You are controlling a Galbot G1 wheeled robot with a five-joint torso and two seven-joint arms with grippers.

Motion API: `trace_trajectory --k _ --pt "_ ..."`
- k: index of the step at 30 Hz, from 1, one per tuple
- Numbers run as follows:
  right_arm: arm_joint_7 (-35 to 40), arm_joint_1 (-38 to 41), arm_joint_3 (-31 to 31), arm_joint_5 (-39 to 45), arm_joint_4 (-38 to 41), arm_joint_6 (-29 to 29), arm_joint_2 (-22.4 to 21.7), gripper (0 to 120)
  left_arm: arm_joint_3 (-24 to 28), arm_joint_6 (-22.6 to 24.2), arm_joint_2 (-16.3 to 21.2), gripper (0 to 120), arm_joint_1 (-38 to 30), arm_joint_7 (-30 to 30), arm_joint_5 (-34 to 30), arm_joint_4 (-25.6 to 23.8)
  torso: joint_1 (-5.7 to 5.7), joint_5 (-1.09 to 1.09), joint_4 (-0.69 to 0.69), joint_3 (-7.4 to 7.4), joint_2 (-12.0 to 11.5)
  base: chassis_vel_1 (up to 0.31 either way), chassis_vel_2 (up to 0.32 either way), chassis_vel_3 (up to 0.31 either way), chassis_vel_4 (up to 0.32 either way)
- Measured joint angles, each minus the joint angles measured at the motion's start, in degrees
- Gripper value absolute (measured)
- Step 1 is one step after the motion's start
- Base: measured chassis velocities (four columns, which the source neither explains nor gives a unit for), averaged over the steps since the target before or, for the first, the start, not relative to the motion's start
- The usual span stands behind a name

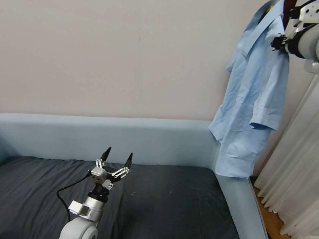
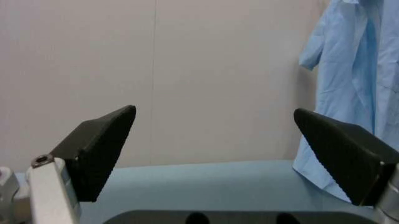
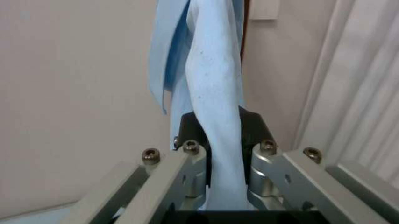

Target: Pick up the clothes from the sofa and hang them on the clothes hanger.

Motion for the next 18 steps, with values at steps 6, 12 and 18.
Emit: trace_trajectory --k 6,12,18 --pt "7.1 6.0 -4.7 4.3 -1.8 0.8 3.1 7 -0.1 -1.0 0.1 100 -0.1 -1.0 0.0 0.0 0.00 -0.01 0.00 -0.01 0.0 0.000 0.000 0.000 0.000" --pt "13.4 9.7 -7.6 10.2 -5.5 0.4 6.7 7 -0.2 -1.6 0.0 100 -0.5 -2.1 0.0 -0.2 0.00 -0.03 0.01 -0.01 0.0 0.000 0.000 0.000 0.000" --pt "16.5 8.4 -8.0 14.3 -6.8 -0.3 6.6 7 -0.9 -2.7 0.4 100 -0.5 -2.8 0.0 0.1 0.00 0.00 0.01 0.00 0.0 0.000 0.000 0.000 0.000"
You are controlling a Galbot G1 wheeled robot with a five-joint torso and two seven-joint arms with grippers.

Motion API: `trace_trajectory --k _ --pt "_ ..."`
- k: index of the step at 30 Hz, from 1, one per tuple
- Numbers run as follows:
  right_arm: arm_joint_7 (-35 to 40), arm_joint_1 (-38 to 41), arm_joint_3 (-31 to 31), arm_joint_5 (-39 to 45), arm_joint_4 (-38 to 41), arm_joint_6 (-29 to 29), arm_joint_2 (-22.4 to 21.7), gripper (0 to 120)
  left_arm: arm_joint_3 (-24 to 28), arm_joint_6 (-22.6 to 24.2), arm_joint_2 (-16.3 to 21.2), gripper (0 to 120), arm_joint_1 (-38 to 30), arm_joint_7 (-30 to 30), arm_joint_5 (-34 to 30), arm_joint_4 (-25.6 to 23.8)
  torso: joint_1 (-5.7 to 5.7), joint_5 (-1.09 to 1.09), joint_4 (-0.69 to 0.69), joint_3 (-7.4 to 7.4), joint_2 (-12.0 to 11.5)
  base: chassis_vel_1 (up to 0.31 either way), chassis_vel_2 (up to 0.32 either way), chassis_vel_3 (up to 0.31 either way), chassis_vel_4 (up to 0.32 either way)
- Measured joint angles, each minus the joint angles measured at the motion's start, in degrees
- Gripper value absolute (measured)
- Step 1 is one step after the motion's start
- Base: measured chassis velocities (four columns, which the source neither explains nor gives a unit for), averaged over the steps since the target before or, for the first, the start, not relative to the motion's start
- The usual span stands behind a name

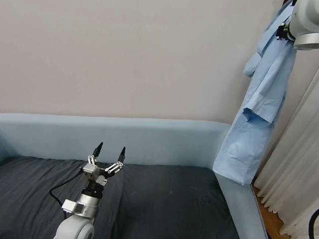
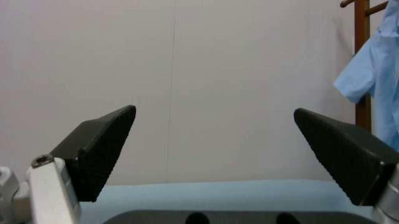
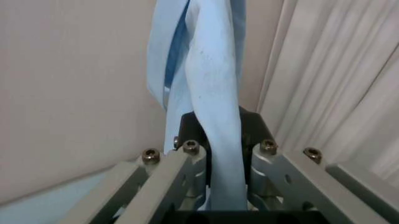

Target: Pick up the clothes from the sofa and hang them on the clothes hanger.

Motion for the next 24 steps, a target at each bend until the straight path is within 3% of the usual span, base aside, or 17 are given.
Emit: trace_trajectory --k 9,24 --pt "0.0 -0.7 0.3 3.2 -0.1 -1.0 -1.7 7 0.3 -0.6 -0.4 100 -0.1 -0.4 0.3 0.9 0.00 0.00 -0.01 -0.01 0.0 0.000 0.000 0.000 0.000" --pt "-3.3 -0.1 1.2 -3.3 -12.1 -1.5 4.0 7 -1.8 -0.3 0.5 100 1.3 -1.4 0.6 -0.9 0.00 -0.01 0.00 -0.01 0.0 0.000 0.000 0.000 0.000"
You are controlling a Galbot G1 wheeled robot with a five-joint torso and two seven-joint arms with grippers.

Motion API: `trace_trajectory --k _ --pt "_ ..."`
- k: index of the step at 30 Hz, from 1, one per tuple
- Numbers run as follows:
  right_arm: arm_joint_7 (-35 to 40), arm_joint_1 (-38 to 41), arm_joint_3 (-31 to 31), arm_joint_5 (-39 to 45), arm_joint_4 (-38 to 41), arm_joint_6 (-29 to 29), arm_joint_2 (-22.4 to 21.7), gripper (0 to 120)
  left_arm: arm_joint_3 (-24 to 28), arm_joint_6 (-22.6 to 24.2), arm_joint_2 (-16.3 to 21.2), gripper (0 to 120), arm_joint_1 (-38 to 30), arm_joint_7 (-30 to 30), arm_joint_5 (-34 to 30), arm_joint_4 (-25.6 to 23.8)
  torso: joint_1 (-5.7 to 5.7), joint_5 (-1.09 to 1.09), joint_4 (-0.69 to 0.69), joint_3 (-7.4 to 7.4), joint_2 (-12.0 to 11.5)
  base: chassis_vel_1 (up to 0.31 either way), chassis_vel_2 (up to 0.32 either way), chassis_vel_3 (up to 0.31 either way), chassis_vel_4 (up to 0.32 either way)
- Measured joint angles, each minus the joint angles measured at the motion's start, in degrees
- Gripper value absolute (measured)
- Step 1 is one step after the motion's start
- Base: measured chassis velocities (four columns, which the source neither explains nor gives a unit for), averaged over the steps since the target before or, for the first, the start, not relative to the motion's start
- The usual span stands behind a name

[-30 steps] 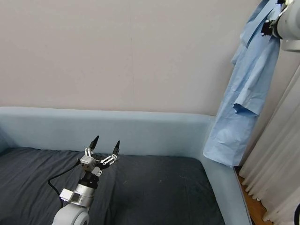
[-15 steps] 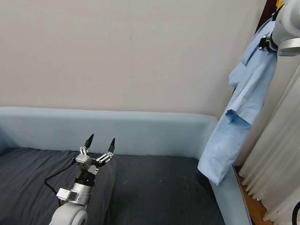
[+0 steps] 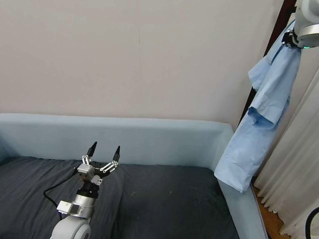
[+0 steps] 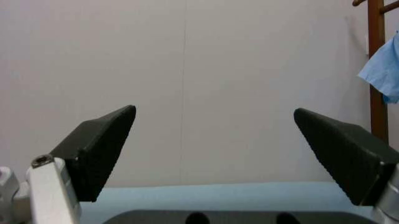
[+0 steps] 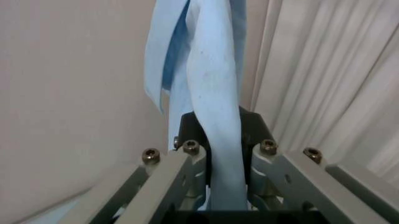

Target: Pick up the clothes from the sofa and hang them on the clothes hanger.

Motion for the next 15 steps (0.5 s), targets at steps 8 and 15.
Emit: trace_trajectory --k 8,15 --pt "-5.8 -5.6 1.8 -11.1 0.7 2.5 -0.4 7 -0.8 0.0 -0.2 100 0.5 0.0 -0.1 0.2 0.00 0.01 -0.01 0.00 0.0 0.000 0.000 0.000 0.000" --pt "-9.9 -13.4 5.2 -22.3 0.8 6.7 -1.4 7 -0.3 0.0 -0.1 100 0.1 0.0 0.0 1.3 0.00 0.02 -0.01 0.01 0.0 0.000 0.000 0.000 0.000"
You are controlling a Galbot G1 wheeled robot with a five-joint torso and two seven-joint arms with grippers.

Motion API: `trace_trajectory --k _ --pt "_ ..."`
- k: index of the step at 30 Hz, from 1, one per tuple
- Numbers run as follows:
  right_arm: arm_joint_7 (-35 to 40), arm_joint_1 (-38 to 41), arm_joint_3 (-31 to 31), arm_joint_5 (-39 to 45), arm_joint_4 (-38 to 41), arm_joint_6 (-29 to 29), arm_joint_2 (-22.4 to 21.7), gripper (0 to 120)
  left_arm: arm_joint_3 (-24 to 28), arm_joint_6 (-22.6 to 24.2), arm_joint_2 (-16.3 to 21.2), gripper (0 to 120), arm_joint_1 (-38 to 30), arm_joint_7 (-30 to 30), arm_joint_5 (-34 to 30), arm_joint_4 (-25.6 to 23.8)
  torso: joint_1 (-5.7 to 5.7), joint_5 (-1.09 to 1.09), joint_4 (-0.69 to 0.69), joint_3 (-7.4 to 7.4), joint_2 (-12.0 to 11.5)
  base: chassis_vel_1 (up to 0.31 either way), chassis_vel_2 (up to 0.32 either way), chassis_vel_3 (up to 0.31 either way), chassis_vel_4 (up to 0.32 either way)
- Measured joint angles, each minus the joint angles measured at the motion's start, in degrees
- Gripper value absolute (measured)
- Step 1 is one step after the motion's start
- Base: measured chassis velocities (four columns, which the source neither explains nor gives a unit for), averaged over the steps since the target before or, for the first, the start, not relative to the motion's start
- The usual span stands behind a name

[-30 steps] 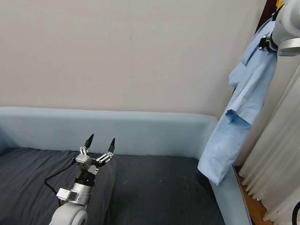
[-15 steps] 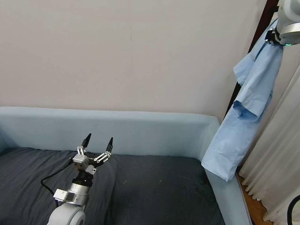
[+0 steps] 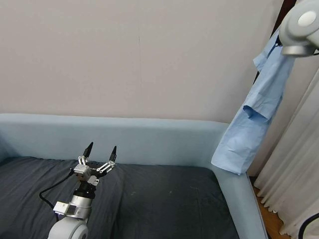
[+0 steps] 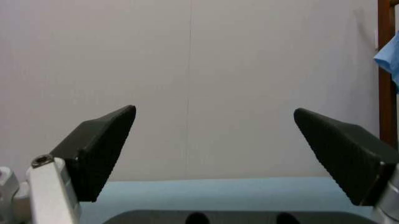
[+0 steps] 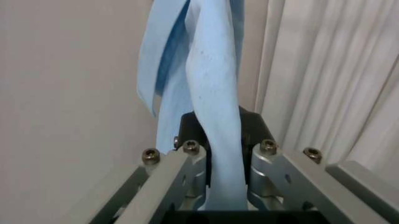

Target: Pick up the clothes from the sofa and hang them on the clothes hanger.

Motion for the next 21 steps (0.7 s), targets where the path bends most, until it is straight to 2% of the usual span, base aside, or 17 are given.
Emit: trace_trajectory --k 6,17,21 --pt "-2.2 -5.7 3.9 -8.3 -2.4 0.9 0.5 7 1.3 0.1 0.1 100 -1.4 0.0 0.2 1.7 0.00 0.00 0.00 0.00 0.0 0.000 0.000 0.000 0.000" --pt "-5.6 -7.8 4.8 -16.3 -8.2 2.1 4.2 7 2.5 0.1 0.0 100 -2.9 0.0 0.3 4.3 0.00 -0.02 0.02 0.00 0.0 0.000 0.000 0.000 0.000" --pt "-8.7 -7.8 5.0 -20.6 -13.8 3.9 7.0 7 2.7 0.0 0.7 100 -3.8 -0.1 0.0 5.7 -0.01 -0.01 -0.01 0.00 0.0 0.000 0.000 0.000 0.000"
